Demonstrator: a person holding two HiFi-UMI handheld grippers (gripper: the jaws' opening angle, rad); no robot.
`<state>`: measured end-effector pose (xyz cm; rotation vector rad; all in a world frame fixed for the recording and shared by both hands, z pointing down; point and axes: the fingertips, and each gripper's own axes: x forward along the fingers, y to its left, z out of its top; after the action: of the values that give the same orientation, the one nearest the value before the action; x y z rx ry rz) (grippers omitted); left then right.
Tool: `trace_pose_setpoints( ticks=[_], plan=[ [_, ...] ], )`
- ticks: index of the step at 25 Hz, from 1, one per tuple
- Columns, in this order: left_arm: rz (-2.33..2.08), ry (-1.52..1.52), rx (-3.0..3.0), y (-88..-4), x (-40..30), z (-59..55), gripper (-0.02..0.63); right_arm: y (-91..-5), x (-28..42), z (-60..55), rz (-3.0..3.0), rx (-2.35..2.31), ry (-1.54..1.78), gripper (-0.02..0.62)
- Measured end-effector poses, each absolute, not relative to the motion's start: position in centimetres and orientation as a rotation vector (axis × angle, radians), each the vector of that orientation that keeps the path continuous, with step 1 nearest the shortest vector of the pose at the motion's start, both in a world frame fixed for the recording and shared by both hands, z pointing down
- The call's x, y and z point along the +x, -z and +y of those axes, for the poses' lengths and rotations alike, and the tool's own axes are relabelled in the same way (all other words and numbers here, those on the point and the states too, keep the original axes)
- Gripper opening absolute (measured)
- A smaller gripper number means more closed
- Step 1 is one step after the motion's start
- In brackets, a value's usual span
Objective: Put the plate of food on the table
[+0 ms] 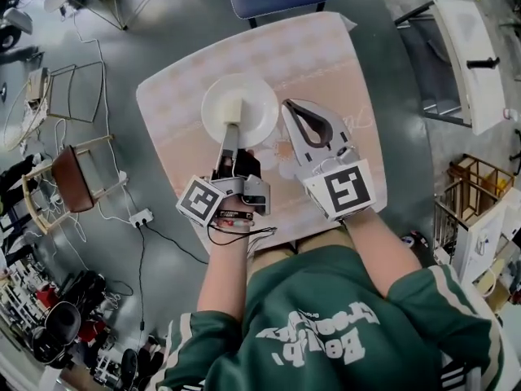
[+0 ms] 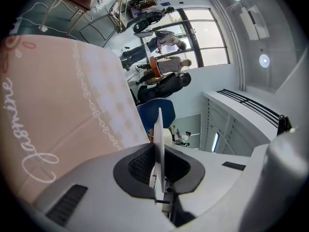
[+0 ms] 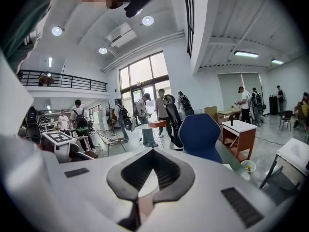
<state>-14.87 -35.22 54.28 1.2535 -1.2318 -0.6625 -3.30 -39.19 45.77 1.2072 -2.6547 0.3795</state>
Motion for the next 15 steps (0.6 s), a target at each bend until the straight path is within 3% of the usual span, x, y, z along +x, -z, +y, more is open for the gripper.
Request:
trace_pose_setpoints(
  ticks=[15],
  plan=[
    [-1.222,0.556,1.204,-60.0,-12.9,-37.0,0.028,-51.6,-1.9,-41.0,-2.584,1.237,-0.483,0.014]
  ],
)
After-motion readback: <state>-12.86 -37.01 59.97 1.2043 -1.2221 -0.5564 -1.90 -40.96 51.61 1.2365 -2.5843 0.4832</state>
